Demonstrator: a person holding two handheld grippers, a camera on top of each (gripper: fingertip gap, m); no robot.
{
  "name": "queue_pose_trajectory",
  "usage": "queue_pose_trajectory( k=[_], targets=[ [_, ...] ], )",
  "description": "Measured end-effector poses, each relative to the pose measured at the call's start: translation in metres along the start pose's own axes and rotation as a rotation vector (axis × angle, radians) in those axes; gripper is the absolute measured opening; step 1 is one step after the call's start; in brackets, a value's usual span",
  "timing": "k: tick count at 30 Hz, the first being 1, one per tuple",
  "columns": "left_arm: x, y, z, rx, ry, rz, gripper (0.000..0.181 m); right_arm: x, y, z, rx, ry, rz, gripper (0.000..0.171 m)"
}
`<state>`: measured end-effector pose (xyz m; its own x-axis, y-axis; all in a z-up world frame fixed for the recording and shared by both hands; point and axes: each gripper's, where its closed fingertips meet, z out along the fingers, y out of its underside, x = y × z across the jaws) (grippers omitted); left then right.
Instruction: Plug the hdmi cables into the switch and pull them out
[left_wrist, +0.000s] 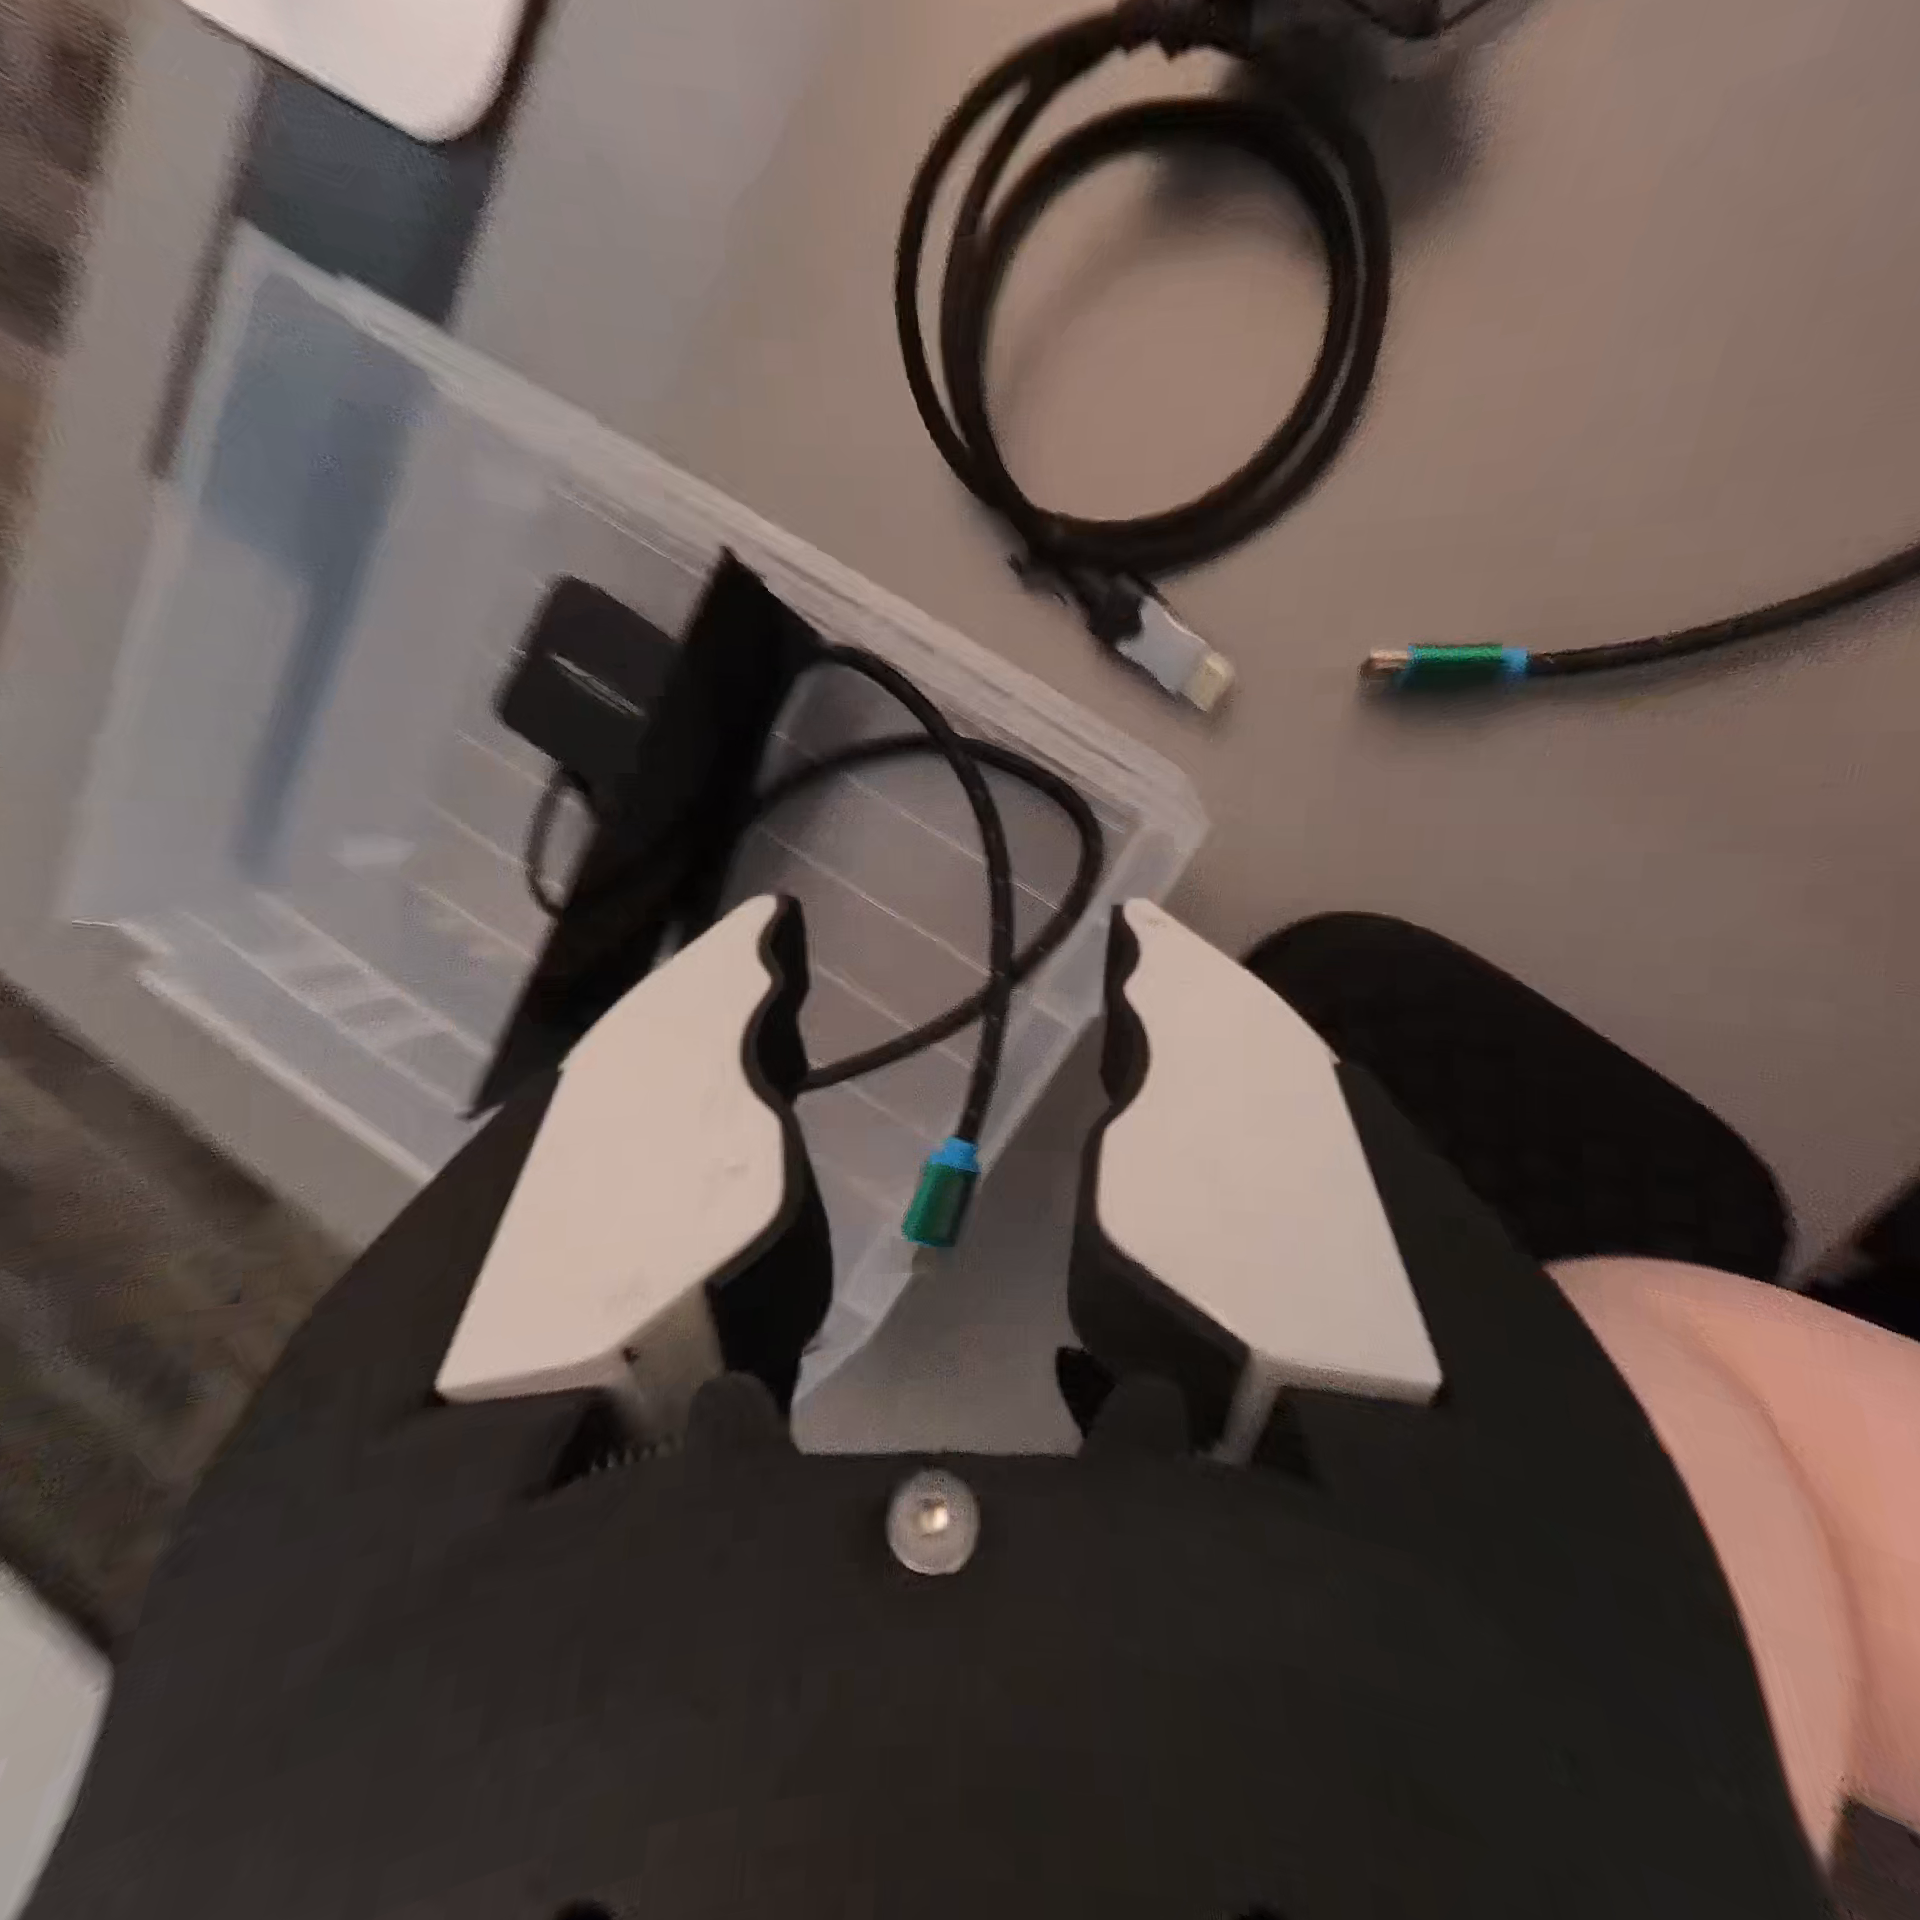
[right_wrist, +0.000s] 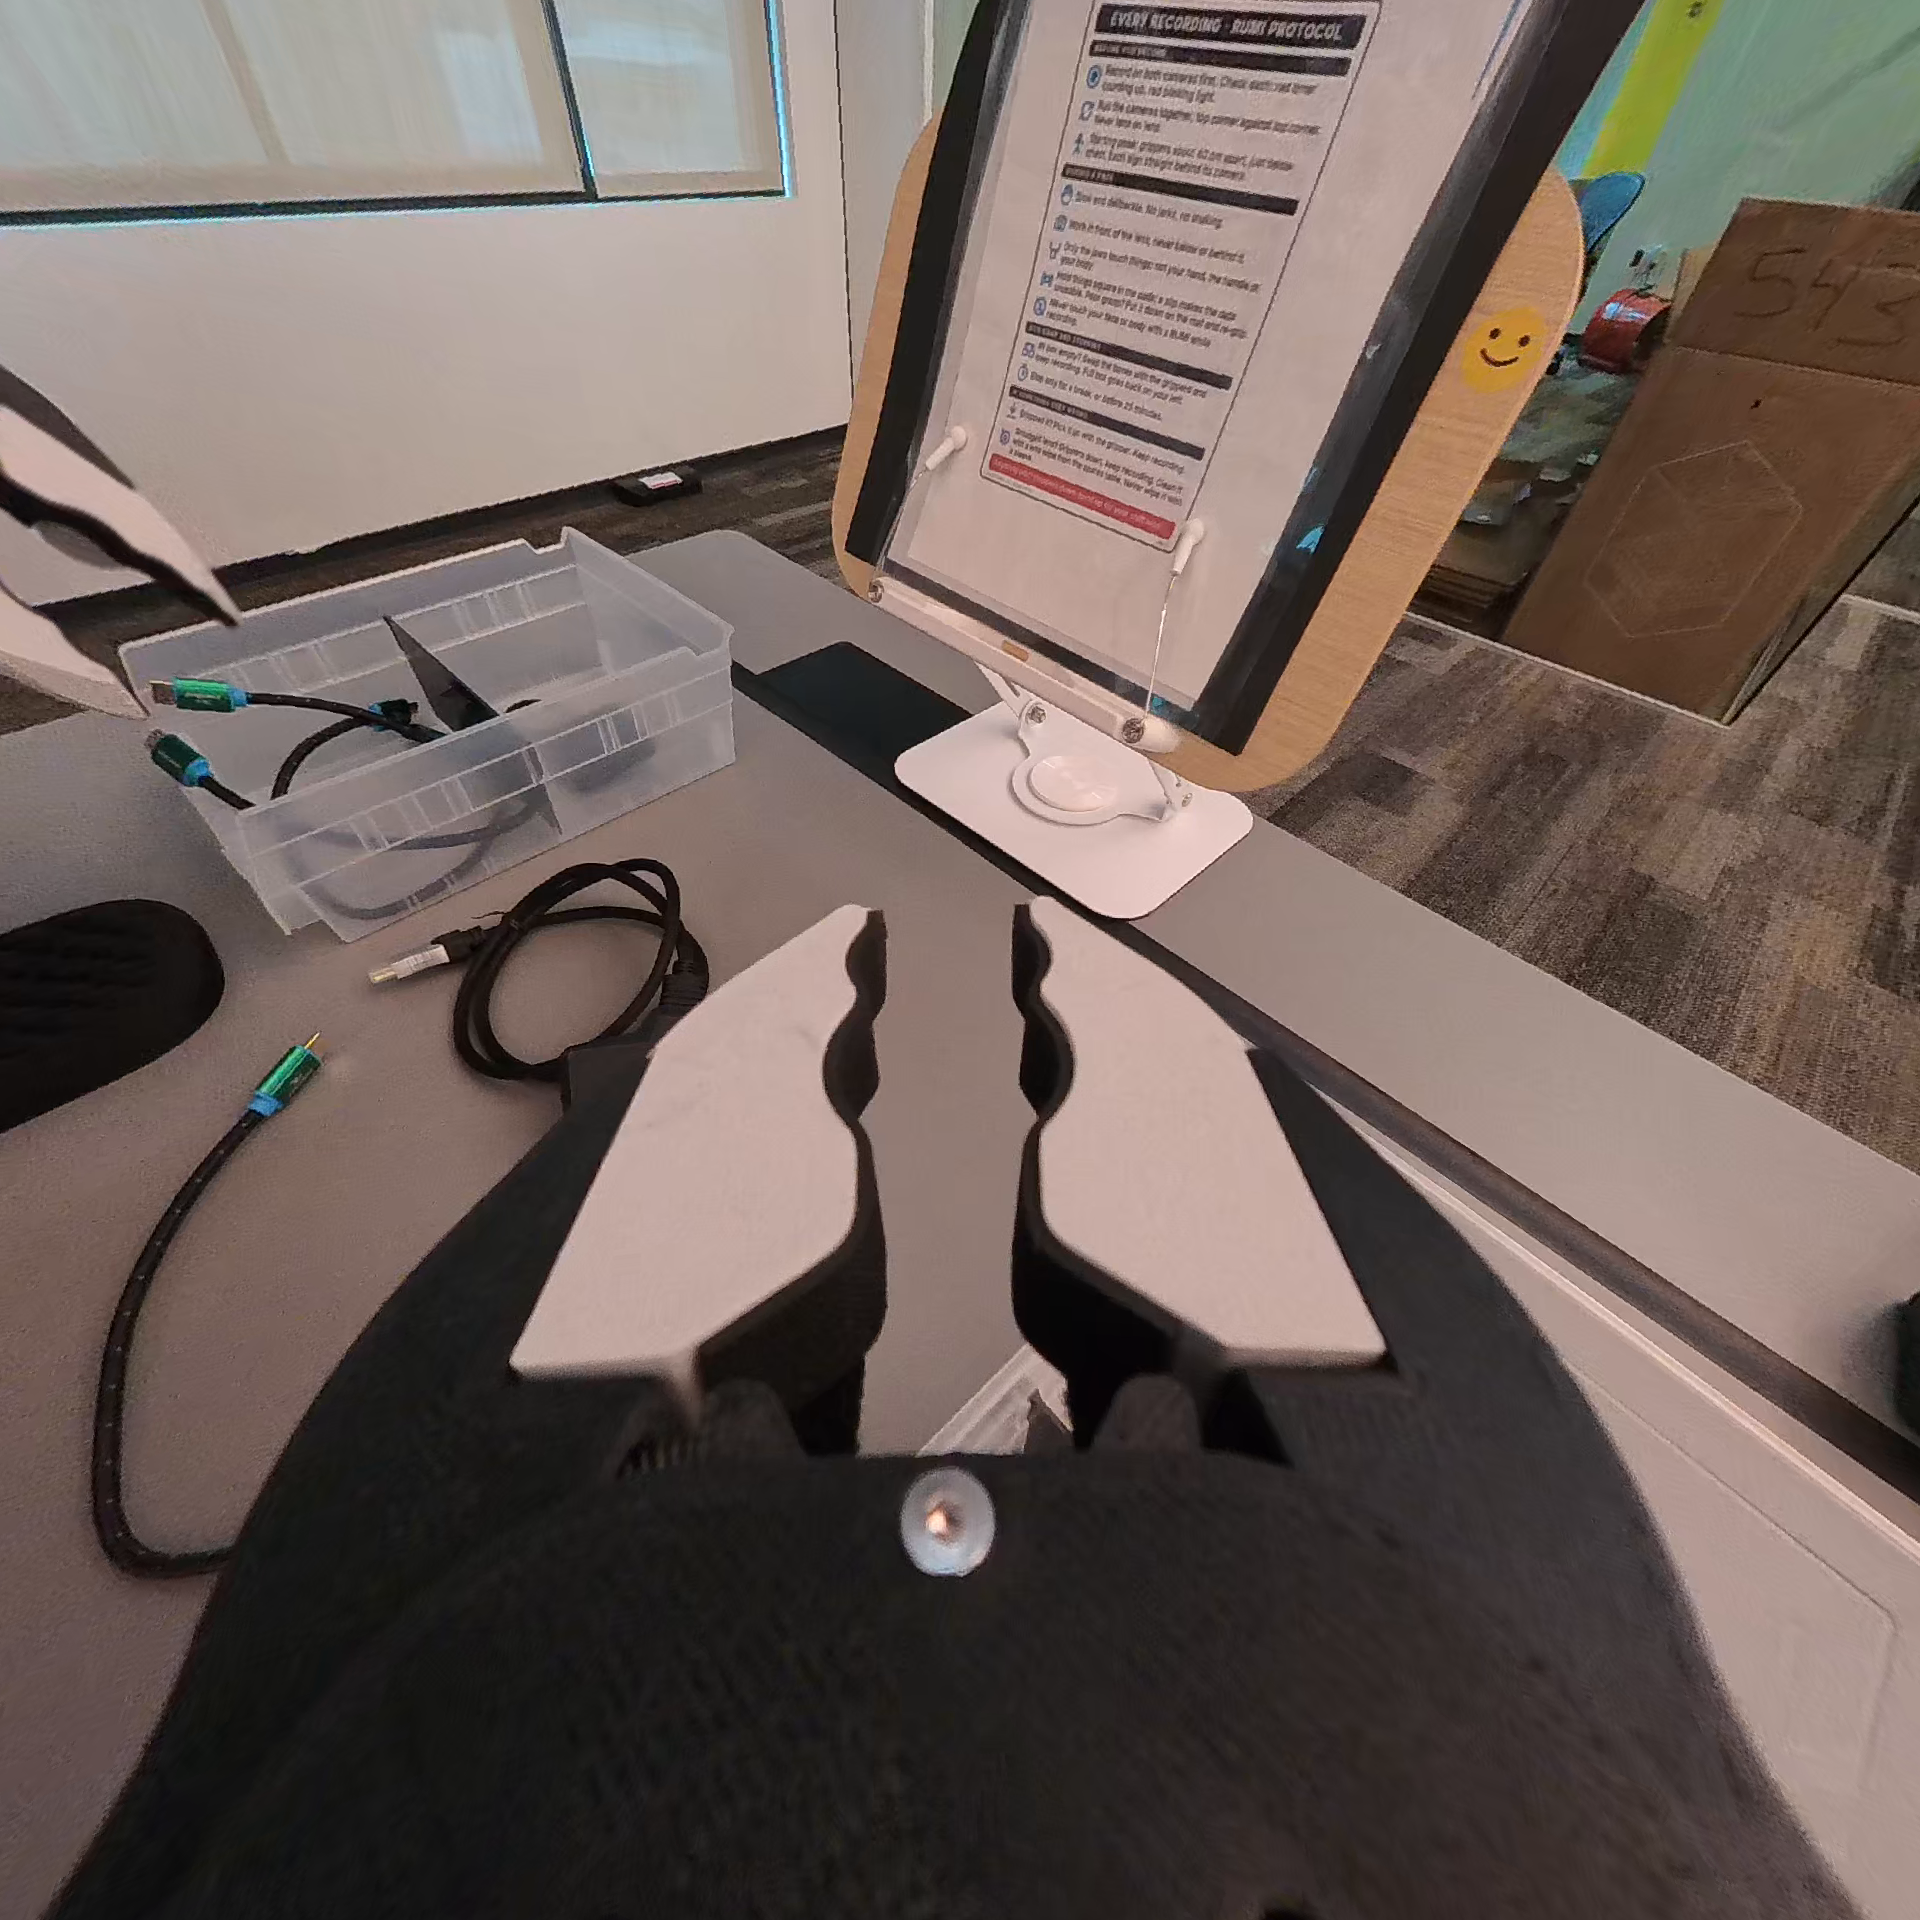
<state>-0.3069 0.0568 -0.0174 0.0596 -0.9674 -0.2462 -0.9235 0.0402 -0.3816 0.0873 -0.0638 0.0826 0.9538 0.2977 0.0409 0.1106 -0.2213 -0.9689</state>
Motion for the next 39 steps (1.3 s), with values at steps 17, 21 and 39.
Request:
queue_pose_trajectory(
  k=[17,21,39],
  targets=[
    [0.014,0.058,0.093,-0.393,0.547,-0.288,0.039,0.001,0.006,0.004,-0.029,0.0,0.007,0.024],
    [0.018,0.06,0.092,-0.384,0.615,-0.311,0.014,0.001,0.006,0.004,-0.025,-0.003,0.01,0.024],
    [-0.022,-0.011,-0.033,0.289,0.287,-0.181,0.008,-0.006,0.015,0.018,-0.083,-0.021,-0.013,0.023]
  ],
)
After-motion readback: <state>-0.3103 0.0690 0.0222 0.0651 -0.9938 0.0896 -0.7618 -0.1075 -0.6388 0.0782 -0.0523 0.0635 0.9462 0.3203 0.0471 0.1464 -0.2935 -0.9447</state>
